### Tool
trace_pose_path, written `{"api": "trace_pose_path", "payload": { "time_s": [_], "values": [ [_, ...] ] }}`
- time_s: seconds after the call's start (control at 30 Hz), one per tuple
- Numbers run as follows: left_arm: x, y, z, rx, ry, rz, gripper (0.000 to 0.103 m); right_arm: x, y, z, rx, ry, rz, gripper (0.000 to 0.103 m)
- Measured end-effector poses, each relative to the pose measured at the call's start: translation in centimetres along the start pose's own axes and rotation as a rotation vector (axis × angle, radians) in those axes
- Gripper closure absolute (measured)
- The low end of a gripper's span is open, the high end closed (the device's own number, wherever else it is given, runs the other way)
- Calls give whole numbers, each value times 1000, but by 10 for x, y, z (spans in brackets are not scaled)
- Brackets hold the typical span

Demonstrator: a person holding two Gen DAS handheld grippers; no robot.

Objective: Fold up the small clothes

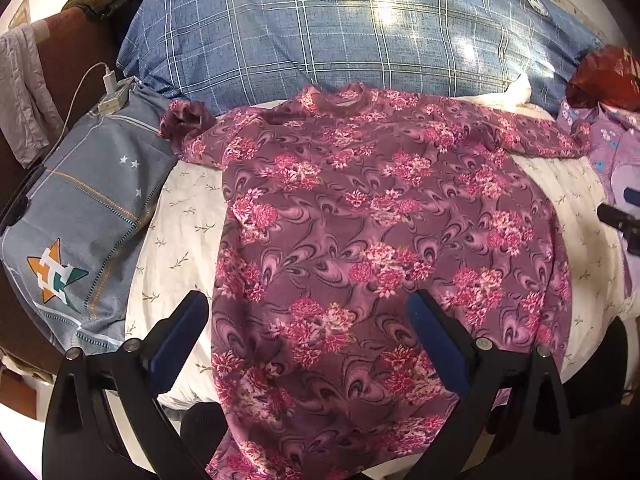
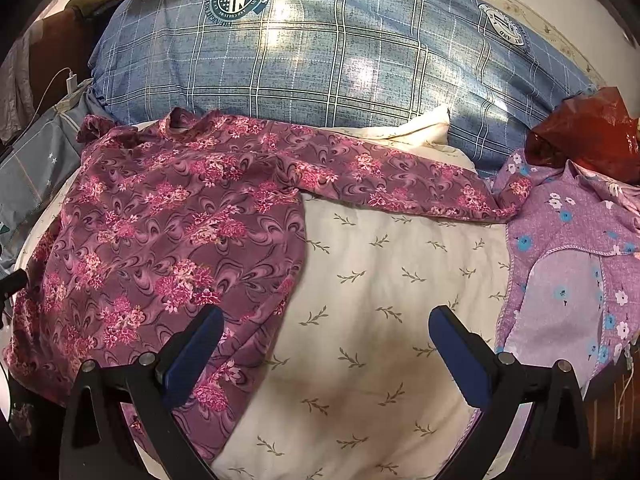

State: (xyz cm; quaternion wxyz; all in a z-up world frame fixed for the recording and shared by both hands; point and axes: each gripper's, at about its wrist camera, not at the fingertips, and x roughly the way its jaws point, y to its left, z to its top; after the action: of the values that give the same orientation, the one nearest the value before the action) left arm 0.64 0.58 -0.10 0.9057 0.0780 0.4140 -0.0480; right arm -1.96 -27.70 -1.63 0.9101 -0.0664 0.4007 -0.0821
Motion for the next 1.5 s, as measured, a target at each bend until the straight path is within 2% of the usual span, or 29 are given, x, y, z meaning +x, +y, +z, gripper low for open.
{"api": "trace_pose_path", "payload": {
  "time_s": [0.57, 1.23, 1.5],
  "values": [
    [3, -11, 17, -1, 1, -45, 2, 1, -8, 4, 15, -3, -9, 0],
    [25, -22, 26, 31, 53, -54, 2, 23, -26, 7, 55, 21, -8, 0],
    [41, -31, 32, 36, 87, -90, 2, 38, -39, 4, 88, 52, -14, 0]
  ]
}}
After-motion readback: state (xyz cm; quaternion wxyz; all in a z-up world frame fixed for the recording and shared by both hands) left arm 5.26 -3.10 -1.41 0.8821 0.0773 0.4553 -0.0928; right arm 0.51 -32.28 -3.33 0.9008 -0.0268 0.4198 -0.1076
